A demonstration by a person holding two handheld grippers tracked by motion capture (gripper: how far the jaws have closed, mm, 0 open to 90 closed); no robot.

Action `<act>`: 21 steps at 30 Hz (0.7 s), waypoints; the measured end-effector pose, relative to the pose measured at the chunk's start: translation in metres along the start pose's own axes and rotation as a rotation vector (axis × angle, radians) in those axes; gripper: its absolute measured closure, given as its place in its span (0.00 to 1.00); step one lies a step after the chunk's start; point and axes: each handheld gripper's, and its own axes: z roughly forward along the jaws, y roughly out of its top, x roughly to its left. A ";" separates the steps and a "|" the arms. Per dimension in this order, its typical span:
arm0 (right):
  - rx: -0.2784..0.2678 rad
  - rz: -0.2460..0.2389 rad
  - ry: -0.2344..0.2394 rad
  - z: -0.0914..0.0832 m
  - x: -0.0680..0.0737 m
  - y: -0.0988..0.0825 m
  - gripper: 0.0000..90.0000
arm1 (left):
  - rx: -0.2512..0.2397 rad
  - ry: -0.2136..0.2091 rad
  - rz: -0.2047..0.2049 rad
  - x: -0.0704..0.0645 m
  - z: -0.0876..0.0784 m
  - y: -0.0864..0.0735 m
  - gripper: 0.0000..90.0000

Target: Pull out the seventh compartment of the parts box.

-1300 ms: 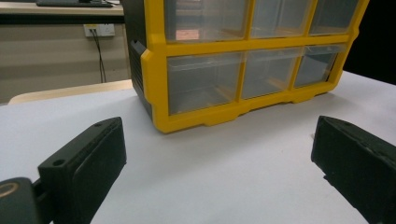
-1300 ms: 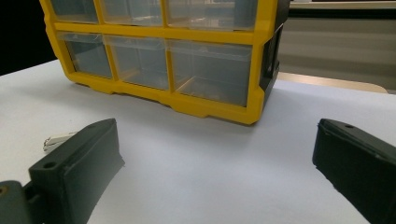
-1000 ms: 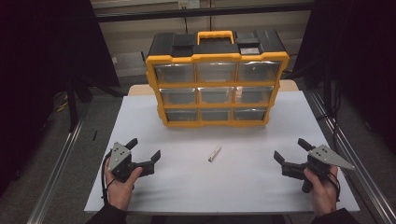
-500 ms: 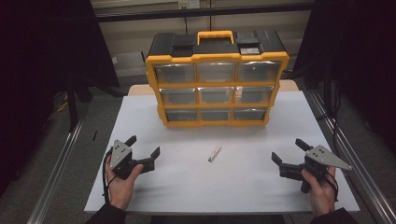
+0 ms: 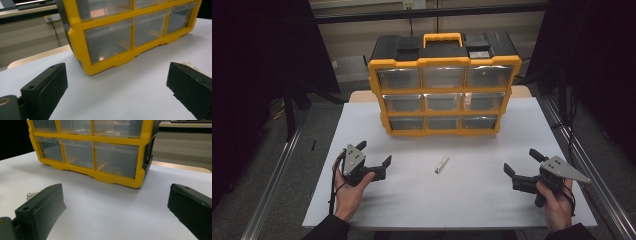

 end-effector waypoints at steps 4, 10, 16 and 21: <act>0.002 -0.007 0.009 0.001 0.002 0.001 0.00 | 0.008 0.008 0.039 -0.002 0.004 0.001 0.04; 0.000 -0.008 0.014 0.001 0.002 0.001 0.00 | 0.001 0.002 0.090 0.001 0.011 0.003 0.04; -0.004 -0.007 0.015 0.002 0.002 0.001 0.00 | 0.019 0.008 0.136 0.001 0.022 0.004 0.04; -0.001 -0.011 0.022 0.002 0.003 0.001 0.00 | 0.000 0.010 0.148 0.003 0.031 0.007 0.03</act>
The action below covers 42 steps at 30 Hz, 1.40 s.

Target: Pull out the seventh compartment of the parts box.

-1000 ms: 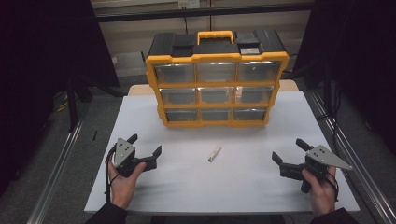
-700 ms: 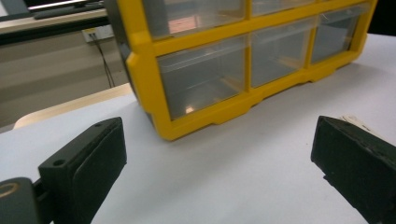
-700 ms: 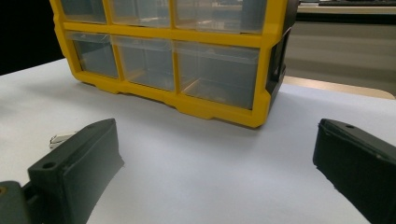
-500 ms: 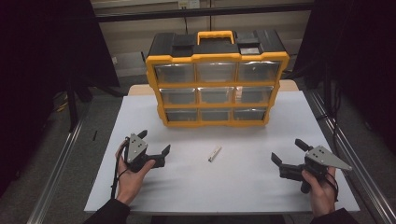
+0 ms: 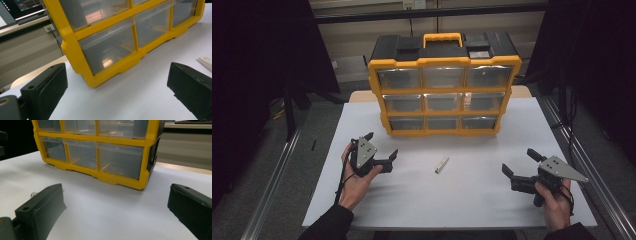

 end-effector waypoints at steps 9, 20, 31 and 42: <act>0.000 0.007 0.000 0.000 0.000 0.000 0.00 | 0.018 -0.022 0.060 0.005 0.018 0.008 0.04; -0.003 -0.002 0.008 0.000 0.001 0.000 0.00 | 0.024 -0.040 0.269 0.007 0.037 0.014 0.03; -0.001 -0.003 0.017 0.001 0.002 0.001 0.00 | 0.031 0.008 0.401 0.006 0.050 0.016 0.04; -0.007 -0.004 0.022 0.002 0.003 0.002 0.00 | 0.021 0.057 0.531 0.011 0.063 0.013 0.07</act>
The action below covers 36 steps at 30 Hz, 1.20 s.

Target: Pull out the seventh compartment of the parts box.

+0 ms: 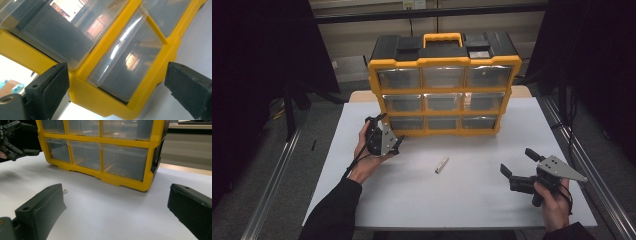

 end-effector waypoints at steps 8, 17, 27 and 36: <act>0.007 0.002 -0.001 0.001 0.001 0.000 0.00 | 0.031 0.061 0.115 -0.008 0.006 -0.003 0.11; 0.010 -0.001 0.010 0.001 0.003 0.000 0.00 | 0.054 0.116 0.338 -0.018 0.013 -0.001 0.24; 0.011 0.000 0.011 0.001 0.002 0.000 0.00 | 0.171 0.189 0.555 -0.021 0.011 0.001 0.40; 0.014 0.002 0.012 0.001 0.002 -0.001 0.00 | 0.199 0.196 0.620 -0.026 0.017 -0.002 0.52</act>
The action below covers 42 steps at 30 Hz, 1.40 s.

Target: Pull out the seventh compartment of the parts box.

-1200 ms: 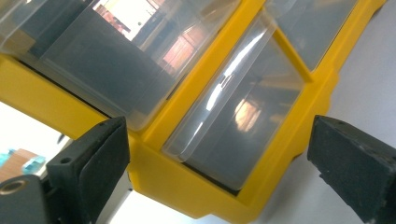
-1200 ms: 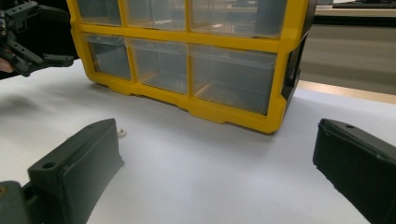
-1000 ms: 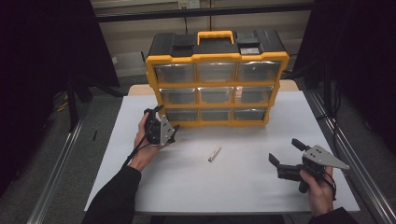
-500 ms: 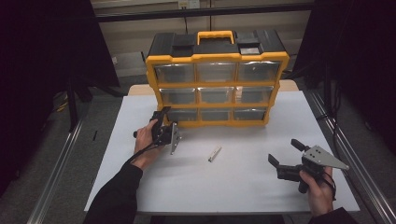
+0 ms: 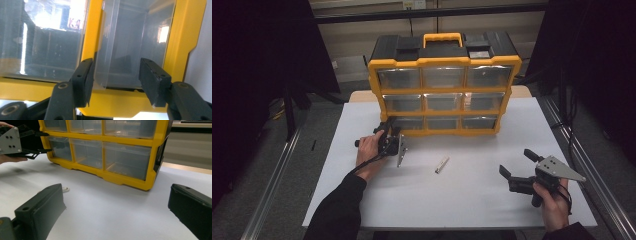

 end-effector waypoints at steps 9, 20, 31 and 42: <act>0.001 0.002 0.002 0.000 0.000 0.000 0.00 | -0.002 0.007 0.044 0.000 0.001 -0.001 0.63; 0.001 -0.003 0.006 0.000 0.000 0.000 0.00 | -0.004 0.051 0.025 0.002 0.000 -0.003 0.79; 0.002 0.004 0.008 -0.001 0.001 0.000 0.00 | 0.000 0.052 0.000 0.003 0.000 -0.003 0.86; -0.002 -0.001 0.008 -0.001 0.000 0.000 0.00 | 0.020 0.067 -0.006 0.004 -0.004 -0.001 0.86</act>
